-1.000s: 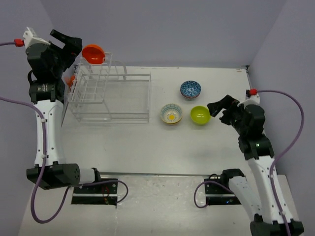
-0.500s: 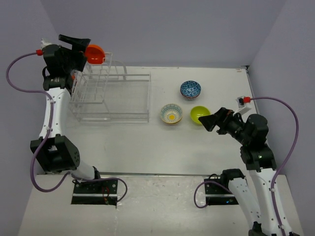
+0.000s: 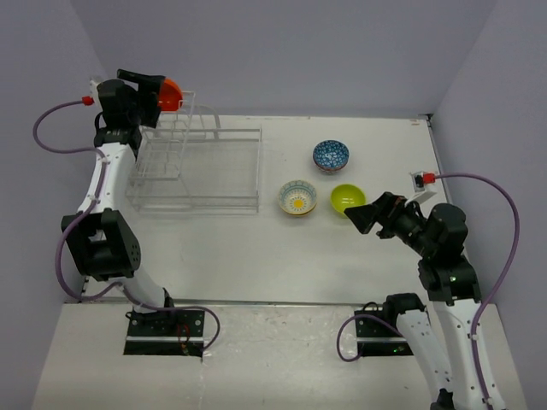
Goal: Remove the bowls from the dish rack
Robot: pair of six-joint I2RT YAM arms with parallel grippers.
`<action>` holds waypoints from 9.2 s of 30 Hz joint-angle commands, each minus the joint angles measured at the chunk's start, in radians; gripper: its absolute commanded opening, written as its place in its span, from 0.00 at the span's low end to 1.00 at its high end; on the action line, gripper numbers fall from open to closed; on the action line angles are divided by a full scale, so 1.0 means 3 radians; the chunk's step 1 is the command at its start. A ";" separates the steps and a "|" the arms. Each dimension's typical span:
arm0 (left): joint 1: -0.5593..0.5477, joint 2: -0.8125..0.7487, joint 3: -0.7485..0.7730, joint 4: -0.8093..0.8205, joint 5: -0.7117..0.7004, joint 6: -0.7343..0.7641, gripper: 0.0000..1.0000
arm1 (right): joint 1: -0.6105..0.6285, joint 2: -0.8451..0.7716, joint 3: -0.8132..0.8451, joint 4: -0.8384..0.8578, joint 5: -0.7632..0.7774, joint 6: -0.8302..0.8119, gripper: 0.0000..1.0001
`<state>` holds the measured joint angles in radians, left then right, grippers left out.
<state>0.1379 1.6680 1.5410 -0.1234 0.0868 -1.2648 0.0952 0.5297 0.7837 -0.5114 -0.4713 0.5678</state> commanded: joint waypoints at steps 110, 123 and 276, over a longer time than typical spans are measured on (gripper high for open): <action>-0.5701 -0.0943 -0.1516 -0.1384 -0.1030 0.5873 0.00 | 0.2485 0.1808 0.0819 -0.1563 0.1760 -0.0308 0.00; -0.5481 -0.0948 -0.1414 -0.1169 -0.1429 0.5791 0.23 | 0.2500 0.1855 0.0660 -0.1267 0.1749 -0.0282 0.00; -0.1830 -0.4773 -0.2938 -0.1363 -0.2171 0.2994 1.00 | 0.0327 -0.0728 0.0497 -0.0949 0.2144 -0.0957 0.99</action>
<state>-0.4191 0.2272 0.6678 -0.5812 -0.5537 -0.3588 0.1951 0.2905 0.9401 -0.8440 0.1825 0.2718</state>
